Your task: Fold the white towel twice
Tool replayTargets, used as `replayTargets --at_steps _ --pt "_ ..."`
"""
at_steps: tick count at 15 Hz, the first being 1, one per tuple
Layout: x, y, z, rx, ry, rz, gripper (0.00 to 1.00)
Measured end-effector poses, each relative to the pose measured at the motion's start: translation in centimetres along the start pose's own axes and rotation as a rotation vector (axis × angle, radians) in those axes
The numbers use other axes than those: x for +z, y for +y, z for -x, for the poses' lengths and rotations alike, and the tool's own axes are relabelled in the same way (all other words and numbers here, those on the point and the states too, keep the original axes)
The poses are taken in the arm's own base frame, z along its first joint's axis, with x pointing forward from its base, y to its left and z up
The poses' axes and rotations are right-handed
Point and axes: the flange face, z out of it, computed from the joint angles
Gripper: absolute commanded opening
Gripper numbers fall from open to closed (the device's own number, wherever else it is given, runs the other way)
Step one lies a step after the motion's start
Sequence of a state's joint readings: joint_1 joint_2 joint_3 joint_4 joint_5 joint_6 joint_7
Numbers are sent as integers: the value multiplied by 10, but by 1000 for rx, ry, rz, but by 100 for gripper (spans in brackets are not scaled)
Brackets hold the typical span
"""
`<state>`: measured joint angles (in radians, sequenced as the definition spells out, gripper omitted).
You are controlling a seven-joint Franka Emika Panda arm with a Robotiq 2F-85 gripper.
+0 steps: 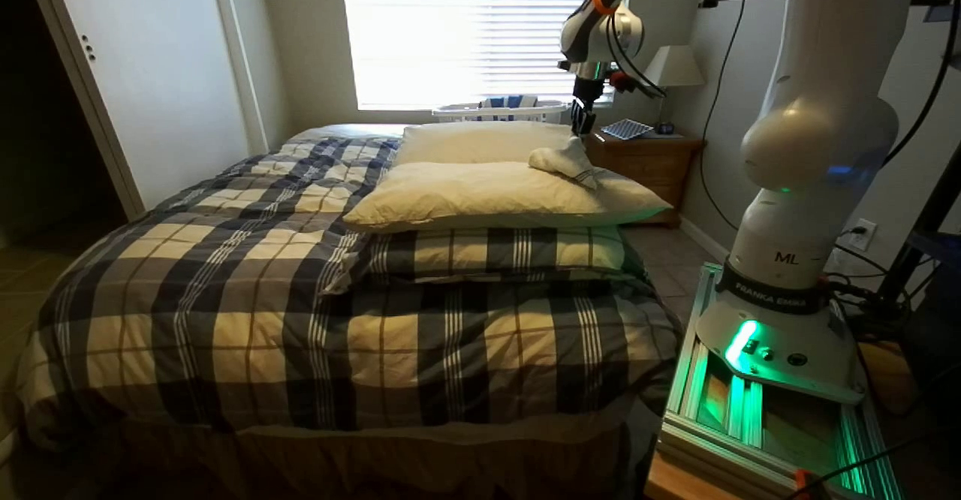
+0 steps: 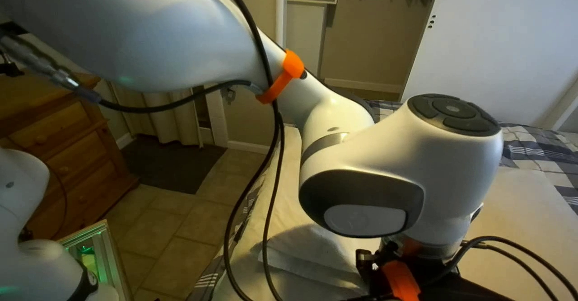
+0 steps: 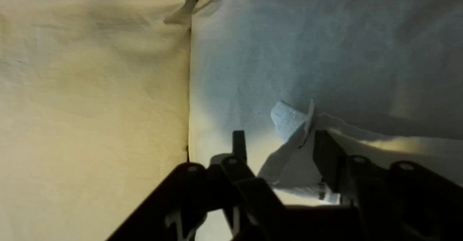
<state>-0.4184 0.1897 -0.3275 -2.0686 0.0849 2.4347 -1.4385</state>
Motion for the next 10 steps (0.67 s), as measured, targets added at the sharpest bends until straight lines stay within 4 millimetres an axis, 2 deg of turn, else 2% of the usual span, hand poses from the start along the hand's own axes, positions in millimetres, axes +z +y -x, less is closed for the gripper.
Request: replayTargets --at_steps 2,3,6,10 --pt "-7 7 5 -10 -16 24 97" --pt "-11 11 7 -12 -20 34 100" --pt "-25 19 4 -11 -14 58 100" --pt "-47 18 -18 40 0 12 100"
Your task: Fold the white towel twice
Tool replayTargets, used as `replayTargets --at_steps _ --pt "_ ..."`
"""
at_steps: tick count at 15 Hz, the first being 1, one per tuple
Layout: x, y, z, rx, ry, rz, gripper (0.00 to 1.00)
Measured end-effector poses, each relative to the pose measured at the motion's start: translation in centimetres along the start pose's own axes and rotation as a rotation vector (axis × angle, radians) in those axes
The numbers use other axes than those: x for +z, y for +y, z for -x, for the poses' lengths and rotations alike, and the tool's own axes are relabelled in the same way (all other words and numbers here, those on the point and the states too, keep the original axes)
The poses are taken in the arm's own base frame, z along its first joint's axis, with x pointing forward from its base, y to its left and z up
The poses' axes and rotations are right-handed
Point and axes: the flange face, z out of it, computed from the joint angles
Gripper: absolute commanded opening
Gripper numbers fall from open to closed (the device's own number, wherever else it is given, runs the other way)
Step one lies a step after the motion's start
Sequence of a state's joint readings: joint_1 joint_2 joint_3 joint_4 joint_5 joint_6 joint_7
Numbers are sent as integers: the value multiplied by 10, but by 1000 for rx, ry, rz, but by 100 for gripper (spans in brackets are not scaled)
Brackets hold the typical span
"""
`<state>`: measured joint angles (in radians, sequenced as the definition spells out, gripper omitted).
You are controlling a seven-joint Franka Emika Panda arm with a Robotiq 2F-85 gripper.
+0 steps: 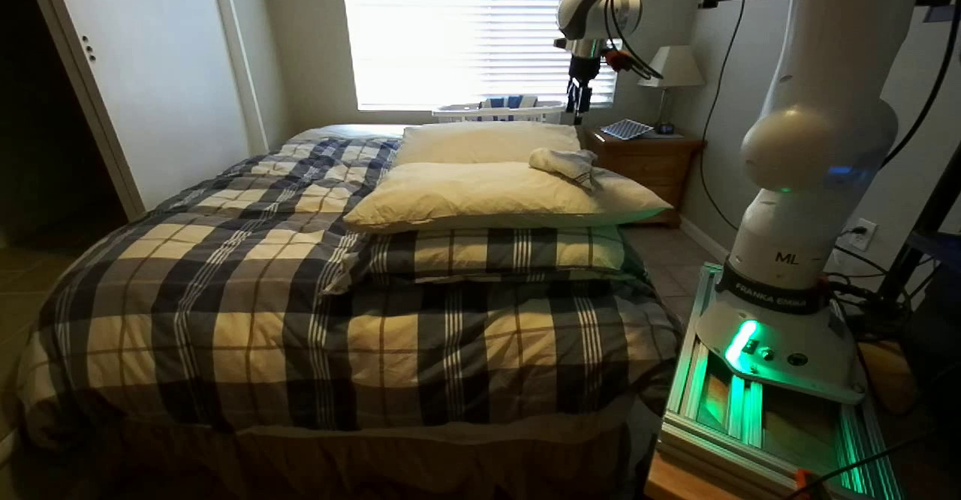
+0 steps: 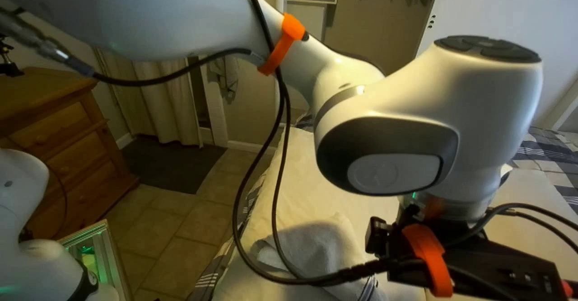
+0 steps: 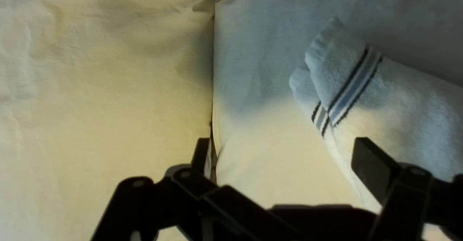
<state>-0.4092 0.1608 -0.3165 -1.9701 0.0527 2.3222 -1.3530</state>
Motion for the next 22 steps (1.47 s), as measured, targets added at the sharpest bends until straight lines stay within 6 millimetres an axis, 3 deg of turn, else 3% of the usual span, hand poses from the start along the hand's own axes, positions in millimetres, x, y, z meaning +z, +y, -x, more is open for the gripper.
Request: replayTargets --at_steps 9,15,22 --pt "-29 -29 -72 242 -67 -106 100" --pt "-41 -40 -91 360 -122 -70 100" --pt "-41 -72 -117 352 -167 -155 100"
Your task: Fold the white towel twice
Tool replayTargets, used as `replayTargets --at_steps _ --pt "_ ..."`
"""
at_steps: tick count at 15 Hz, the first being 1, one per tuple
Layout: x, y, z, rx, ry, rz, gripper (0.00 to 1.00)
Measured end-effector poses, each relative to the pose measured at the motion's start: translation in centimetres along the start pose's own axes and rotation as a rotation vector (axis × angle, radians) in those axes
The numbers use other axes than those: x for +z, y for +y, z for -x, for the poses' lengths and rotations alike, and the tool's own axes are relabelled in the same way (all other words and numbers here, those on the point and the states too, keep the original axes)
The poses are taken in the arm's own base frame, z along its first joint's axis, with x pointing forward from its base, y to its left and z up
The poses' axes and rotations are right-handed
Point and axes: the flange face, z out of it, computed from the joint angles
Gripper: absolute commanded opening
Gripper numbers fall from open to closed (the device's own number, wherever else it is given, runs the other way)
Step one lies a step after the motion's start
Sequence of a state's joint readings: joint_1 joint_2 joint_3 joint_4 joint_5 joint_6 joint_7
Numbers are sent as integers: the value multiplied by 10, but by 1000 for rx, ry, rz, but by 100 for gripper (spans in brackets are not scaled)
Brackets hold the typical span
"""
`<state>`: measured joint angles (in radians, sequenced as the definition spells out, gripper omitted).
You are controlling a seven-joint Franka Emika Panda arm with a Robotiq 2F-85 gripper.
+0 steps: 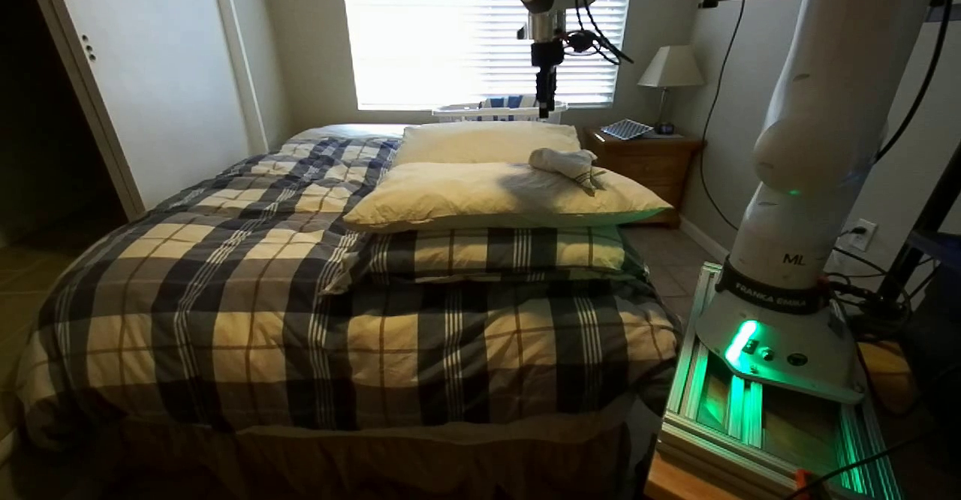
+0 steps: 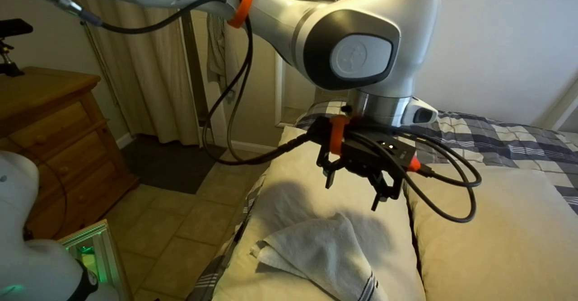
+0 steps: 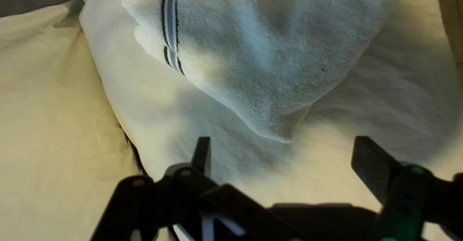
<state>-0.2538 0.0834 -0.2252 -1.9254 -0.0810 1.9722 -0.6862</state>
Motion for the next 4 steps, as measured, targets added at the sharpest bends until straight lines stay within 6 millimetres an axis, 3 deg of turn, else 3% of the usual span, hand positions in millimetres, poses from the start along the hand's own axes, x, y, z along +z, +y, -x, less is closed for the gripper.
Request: replayTargets --at_steps 4 --pt "3 -2 0 -2 -4 -4 100"
